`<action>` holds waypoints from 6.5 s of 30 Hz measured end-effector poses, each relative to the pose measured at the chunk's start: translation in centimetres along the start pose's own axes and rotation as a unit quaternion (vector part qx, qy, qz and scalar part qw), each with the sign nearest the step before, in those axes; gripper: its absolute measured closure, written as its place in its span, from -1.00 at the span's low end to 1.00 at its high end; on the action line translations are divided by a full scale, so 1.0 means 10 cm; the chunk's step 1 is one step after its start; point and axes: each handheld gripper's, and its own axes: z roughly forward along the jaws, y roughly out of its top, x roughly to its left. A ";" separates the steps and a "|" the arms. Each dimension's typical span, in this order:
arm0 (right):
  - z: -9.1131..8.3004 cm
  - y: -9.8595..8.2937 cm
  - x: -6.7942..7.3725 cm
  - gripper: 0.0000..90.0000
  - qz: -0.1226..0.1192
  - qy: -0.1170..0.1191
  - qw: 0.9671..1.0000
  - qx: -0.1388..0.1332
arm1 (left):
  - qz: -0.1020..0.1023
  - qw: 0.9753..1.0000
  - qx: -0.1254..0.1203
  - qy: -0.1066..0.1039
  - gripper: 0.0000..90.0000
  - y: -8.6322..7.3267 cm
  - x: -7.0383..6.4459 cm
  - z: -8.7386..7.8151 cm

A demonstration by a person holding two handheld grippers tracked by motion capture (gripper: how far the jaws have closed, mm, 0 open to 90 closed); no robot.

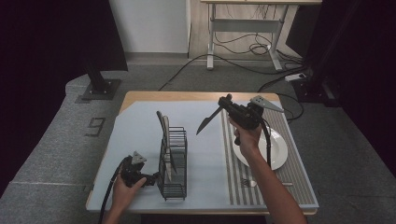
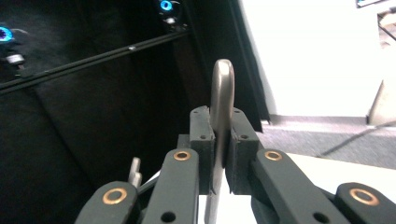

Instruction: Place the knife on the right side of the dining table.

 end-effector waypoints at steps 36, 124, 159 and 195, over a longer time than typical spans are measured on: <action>-0.02 -0.17 -0.72 0.86 0.027 -0.102 0.994 -0.004 | -0.001 1.000 0.000 0.000 -0.98 0.00 0.00 0.00; -0.13 -0.24 -1.80 0.81 0.105 -0.228 0.967 -0.037 | 0.000 1.000 0.000 0.000 -0.98 0.00 0.00 0.00; -0.37 -0.39 -2.13 0.64 0.165 -0.288 0.943 0.020 | -0.001 1.000 0.000 0.000 -0.98 0.00 0.00 0.00; -0.38 -0.55 -2.43 0.40 0.192 -0.333 0.920 0.073 | -0.001 1.000 0.000 0.000 -0.98 0.00 0.00 0.00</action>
